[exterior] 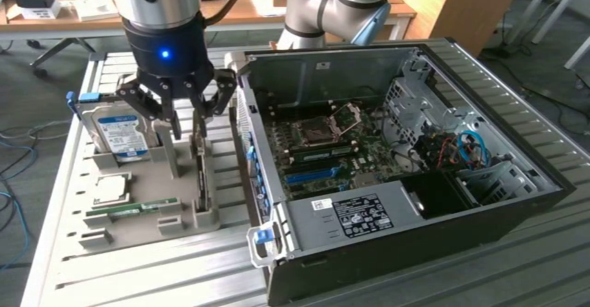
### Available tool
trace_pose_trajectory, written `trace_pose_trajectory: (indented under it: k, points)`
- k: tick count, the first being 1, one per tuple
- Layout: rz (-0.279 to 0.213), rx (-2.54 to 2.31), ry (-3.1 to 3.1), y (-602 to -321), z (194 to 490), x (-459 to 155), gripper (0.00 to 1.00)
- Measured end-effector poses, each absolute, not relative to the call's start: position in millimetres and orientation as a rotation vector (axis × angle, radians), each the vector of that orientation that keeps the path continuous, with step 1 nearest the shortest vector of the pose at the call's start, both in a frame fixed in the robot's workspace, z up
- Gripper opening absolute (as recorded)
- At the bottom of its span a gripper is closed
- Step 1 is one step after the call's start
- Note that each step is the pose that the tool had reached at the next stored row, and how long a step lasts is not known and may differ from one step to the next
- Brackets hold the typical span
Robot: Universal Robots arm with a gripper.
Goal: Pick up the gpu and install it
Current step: 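Pick up the gpu and move the gpu toward the slot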
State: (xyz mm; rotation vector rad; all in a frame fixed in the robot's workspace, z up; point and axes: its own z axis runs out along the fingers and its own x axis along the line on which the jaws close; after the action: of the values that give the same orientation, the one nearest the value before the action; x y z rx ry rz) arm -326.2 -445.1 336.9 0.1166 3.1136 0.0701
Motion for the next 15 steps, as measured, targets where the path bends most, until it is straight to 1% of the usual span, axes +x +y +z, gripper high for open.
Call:
trace_pose_trajectory:
  k: [15]
  points:
    - [0.07,0.117,3.114,-445,310,-326,0.41]
